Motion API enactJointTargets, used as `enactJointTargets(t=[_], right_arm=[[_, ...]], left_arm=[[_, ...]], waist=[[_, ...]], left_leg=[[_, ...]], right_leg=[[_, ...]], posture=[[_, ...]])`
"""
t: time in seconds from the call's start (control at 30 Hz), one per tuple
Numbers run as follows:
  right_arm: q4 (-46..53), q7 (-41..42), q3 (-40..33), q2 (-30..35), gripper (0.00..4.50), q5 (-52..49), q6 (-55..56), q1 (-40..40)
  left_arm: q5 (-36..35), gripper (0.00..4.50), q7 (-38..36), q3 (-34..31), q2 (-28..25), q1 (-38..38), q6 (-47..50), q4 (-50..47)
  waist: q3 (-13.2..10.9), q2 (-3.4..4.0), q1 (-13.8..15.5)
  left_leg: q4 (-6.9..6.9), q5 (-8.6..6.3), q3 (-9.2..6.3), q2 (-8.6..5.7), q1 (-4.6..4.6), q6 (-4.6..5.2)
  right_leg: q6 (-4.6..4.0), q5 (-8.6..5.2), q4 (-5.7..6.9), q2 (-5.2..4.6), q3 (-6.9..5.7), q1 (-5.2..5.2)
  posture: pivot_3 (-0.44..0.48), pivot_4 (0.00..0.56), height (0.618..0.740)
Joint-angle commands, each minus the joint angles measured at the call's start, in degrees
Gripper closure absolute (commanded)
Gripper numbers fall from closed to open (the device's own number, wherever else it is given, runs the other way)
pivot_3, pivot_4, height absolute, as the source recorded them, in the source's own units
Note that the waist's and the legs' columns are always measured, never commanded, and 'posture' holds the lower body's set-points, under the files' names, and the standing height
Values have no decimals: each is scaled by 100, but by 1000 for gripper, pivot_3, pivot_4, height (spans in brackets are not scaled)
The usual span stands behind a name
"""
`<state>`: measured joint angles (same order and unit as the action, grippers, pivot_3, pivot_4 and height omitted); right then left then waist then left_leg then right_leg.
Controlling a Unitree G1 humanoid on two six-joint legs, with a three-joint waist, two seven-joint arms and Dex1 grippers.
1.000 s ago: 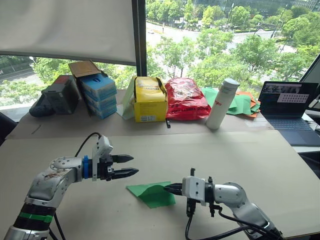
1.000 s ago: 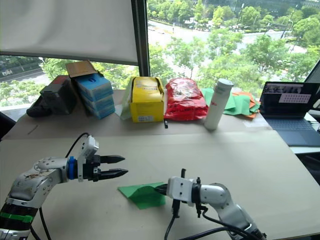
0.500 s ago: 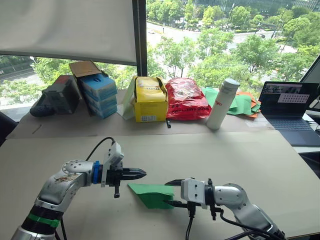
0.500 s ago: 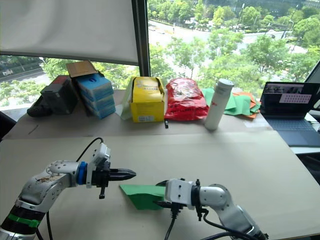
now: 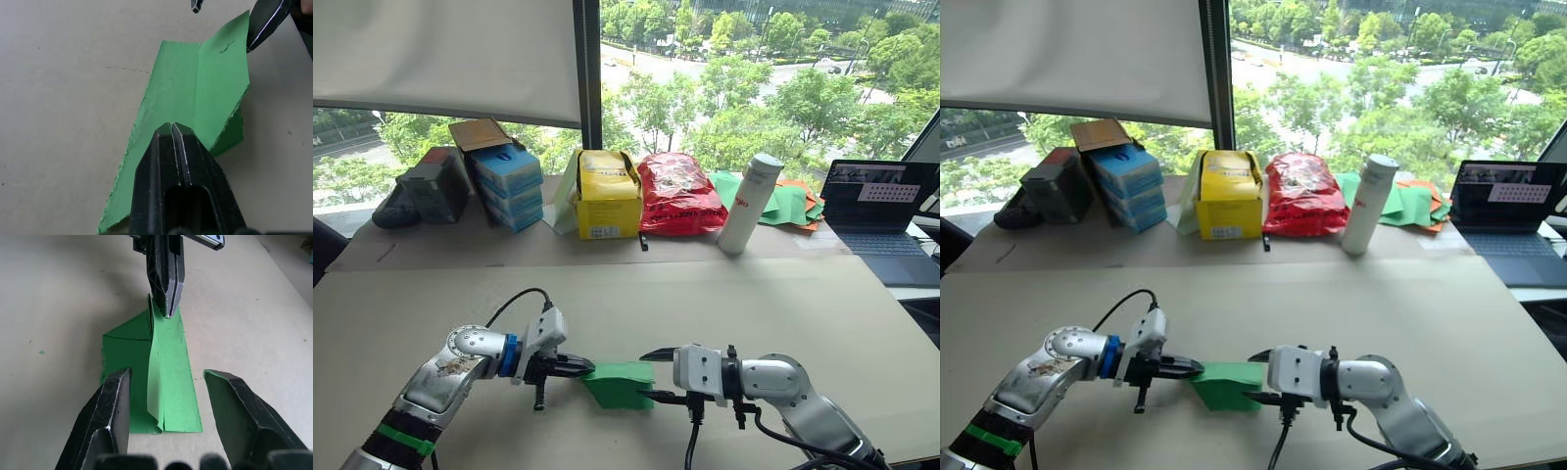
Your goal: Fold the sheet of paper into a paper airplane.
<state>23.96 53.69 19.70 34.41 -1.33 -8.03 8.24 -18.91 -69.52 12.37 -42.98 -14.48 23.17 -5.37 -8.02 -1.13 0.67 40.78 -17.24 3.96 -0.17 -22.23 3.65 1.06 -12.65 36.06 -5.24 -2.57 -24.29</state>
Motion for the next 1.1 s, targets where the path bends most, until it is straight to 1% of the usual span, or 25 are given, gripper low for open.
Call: enactJointTargets(t=[0.03,0.13,0.2,0.3,0.53,1.07,1.1], right_arm=[[365,35,-81,32,1888,-177,-116,70],[582,92,-210,6,1888,-497,-457,121],[711,156,-245,55,1888,-664,-667,154],[781,267,-211,168,1888,-760,-770,169],[487,378,129,482,1888,-250,-233,142],[-93,156,366,138,1888,236,311,278],[-110,154,368,128,2135,248,315,280]], left_arm=[[349,4469,-95,135,-102,31,-431,134],[840,4469,6,343,-101,0,-904,522],[938,4469,36,384,-49,-7,-1060,649],[929,4469,28,403,-1,6,-1105,619],[927,4469,86,390,78,-32,-1107,634],[939,4469,102,368,14,66,-1086,495],[936,4497,100,361,2,75,-1079,482]], waist=[[0,0,3],[0,1,6],[1,1,7],[2,3,9],[3,4,21],[4,4,16],[4,4,16]], left_leg=[[0,0,0,0,0,0],[1,-1,0,0,2,2],[0,-6,-1,1,10,10],[0,-12,-1,2,21,21],[1,-14,-1,0,21,24],[1,-13,0,1,21,22],[1,-13,0,1,21,22]], right_leg=[[0,0,0,-1,0,0],[0,0,0,-3,-1,3],[0,0,0,-4,0,8],[0,0,1,-9,1,16],[1,1,1,-12,-1,18],[2,0,2,-7,-2,18],[2,0,2,-7,-2,18]], posture=[[0,150,740],[0,150,740],[0,150,740],[0,150,740],[0,150,740],[0,150,740],[0,150,740]])
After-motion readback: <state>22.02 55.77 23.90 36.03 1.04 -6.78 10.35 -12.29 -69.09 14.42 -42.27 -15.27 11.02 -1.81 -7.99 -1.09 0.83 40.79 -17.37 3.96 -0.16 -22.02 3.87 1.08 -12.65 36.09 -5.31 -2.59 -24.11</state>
